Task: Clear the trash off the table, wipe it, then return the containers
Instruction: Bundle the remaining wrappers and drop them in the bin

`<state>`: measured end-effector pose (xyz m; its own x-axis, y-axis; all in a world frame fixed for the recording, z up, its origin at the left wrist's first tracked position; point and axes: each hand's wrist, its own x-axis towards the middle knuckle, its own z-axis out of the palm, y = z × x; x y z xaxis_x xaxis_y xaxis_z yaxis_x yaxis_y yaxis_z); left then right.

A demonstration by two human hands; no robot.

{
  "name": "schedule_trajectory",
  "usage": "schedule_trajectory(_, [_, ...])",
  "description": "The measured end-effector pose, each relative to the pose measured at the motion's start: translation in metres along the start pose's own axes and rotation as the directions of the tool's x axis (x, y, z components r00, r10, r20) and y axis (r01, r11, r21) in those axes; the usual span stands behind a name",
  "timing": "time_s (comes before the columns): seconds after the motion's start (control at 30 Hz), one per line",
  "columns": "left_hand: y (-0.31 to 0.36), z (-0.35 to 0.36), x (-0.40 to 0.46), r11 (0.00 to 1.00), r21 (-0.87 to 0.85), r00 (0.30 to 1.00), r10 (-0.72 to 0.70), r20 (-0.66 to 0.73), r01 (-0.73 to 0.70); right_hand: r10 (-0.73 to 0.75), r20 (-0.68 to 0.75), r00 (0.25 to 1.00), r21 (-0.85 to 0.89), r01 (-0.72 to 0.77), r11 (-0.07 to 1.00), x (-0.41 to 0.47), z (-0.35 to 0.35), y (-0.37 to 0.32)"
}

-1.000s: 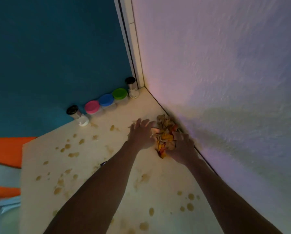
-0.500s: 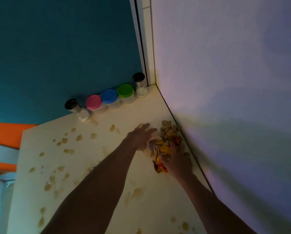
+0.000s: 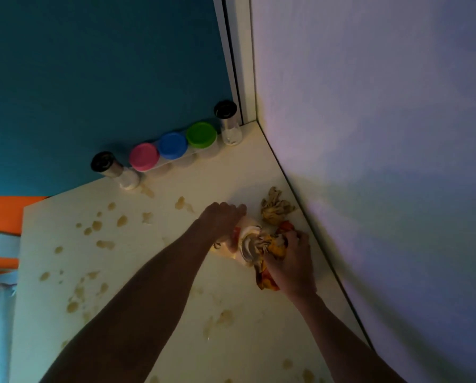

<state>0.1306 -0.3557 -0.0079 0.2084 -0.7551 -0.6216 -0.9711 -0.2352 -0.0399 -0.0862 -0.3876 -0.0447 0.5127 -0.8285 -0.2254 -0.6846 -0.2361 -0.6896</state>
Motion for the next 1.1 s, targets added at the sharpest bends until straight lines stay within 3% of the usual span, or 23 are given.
schedule_trajectory(0.07, [-0.002, -0.006, -0.007, 0.999, -0.011, 0.999, 0.045, -0.014, -0.045, -0.036, -0.024, 0.999, 0.079, 0.038, 0.996, -0.001, -0.004, 0.005])
schedule_trajectory(0.23, [0.009, -0.025, -0.015, 0.948, 0.202, 0.931, 0.288, -0.225, -0.244, -0.023, -0.179, 0.984, 0.285, 0.074, 0.956, -0.005, -0.023, 0.015])
schedule_trajectory(0.37, [0.043, -0.04, 0.003, 0.912, 0.23, 0.898, 0.388, -0.21, -0.34, -0.058, -0.227, 0.972, 0.377, 0.142, 0.915, -0.013, -0.036, 0.015])
schedule_trajectory(0.63, [0.068, -0.058, 0.036, 0.991, -0.032, 0.991, 0.128, 0.038, -0.127, -0.217, -0.2, 0.956, 0.495, 0.289, 0.819, -0.065, -0.08, 0.006])
schedule_trajectory(0.83, [0.045, -0.01, 0.012, 0.943, -0.328, 0.998, -0.053, -0.019, 0.044, -0.144, -0.185, 0.972, 0.731, 0.234, 0.64, -0.096, -0.106, 0.015])
schedule_trajectory(0.97, [0.039, 0.022, -0.019, 0.845, -0.52, 0.975, -0.203, -0.088, 0.129, -0.067, -0.022, 0.998, 0.825, 0.056, 0.563, -0.121, -0.121, 0.034])
schedule_trajectory(1.1, [0.047, 0.048, -0.05, 0.754, -0.637, 0.942, -0.31, -0.132, 0.159, 0.086, 0.117, 0.989, 0.762, -0.145, 0.631, -0.146, -0.116, 0.053])
